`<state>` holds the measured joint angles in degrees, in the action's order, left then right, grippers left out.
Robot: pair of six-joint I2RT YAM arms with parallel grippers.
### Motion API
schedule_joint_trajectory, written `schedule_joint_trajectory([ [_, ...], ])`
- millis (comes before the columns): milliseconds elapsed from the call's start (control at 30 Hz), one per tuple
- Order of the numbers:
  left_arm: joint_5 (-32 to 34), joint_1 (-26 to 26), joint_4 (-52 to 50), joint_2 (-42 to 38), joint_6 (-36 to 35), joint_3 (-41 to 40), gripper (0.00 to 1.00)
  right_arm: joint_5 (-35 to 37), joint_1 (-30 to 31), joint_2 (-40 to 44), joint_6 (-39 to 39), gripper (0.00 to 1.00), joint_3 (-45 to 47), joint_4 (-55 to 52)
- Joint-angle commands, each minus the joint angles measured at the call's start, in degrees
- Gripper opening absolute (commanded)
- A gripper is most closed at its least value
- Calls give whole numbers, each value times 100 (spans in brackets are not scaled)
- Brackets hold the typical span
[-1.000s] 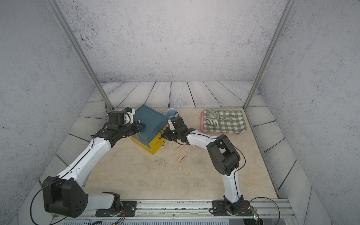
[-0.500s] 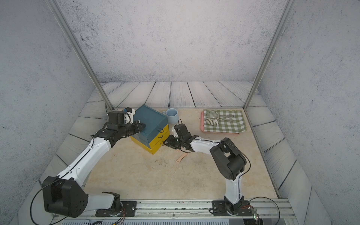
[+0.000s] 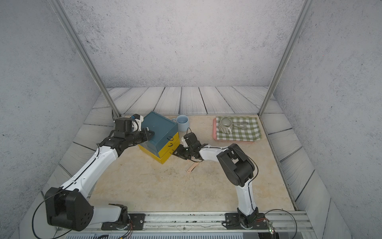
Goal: Place the fruit knives into the drawer by color
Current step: Open the drawer in the storage box.
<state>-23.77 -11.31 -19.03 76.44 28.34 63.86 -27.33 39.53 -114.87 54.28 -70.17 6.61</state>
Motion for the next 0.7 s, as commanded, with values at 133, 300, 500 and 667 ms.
schedule_joint_trajectory([
  [133, 215, 35, -931, 257, -58, -169, 0, -145, -49, -313, 46, 35, -362, -27],
  [300, 216, 37, -932, 278, -65, -171, 0, -182, -48, -444, 74, 35, -458, -109],
  [500, 199, 38, -919, 301, -70, -172, 0, -172, -48, -548, 91, 32, -471, -87],
  [667, 215, 36, -934, 292, -65, -171, 0, -226, -50, -674, 140, 27, -548, -1],
])
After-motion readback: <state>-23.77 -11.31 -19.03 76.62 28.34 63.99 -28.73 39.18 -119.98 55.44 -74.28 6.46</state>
